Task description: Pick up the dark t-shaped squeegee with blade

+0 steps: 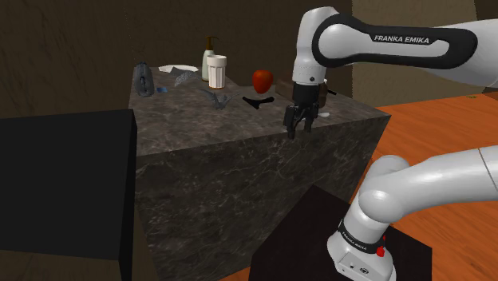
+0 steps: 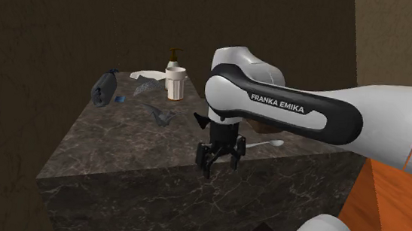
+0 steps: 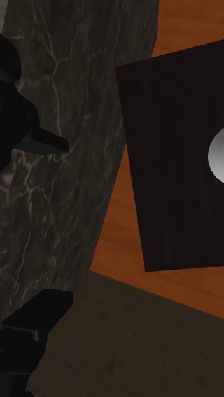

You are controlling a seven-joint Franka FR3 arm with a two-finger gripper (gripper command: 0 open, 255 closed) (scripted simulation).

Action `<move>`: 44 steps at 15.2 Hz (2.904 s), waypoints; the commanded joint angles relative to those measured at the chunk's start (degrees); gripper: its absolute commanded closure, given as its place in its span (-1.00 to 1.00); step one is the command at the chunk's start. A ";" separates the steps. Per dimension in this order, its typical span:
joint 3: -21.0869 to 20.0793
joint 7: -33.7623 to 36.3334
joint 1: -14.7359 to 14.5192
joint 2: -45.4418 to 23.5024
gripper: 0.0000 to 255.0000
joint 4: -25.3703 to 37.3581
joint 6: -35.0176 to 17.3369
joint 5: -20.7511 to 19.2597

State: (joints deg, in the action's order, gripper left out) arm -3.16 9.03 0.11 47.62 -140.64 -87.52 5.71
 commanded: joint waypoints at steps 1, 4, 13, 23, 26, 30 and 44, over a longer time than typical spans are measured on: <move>0.00 0.00 0.00 0.00 -1.00 0.00 0.00 0.00; 1.95 -3.18 0.85 -5.53 -1.00 2.69 -3.16 -2.26; 6.89 -11.69 2.49 -22.94 -1.00 14.47 -10.23 -6.59; 10.73 -20.41 3.83 -43.21 -1.00 34.18 -12.77 -7.27; 11.48 -22.92 4.44 -49.67 -1.00 41.76 -12.24 -6.77; 12.14 -26.09 5.60 -58.88 -1.00 53.64 -10.37 -5.75; 12.26 -28.80 7.09 -68.76 -1.00 61.89 -12.83 -4.59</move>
State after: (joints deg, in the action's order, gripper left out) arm 9.11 -19.80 7.23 -21.21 -78.41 -100.04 1.13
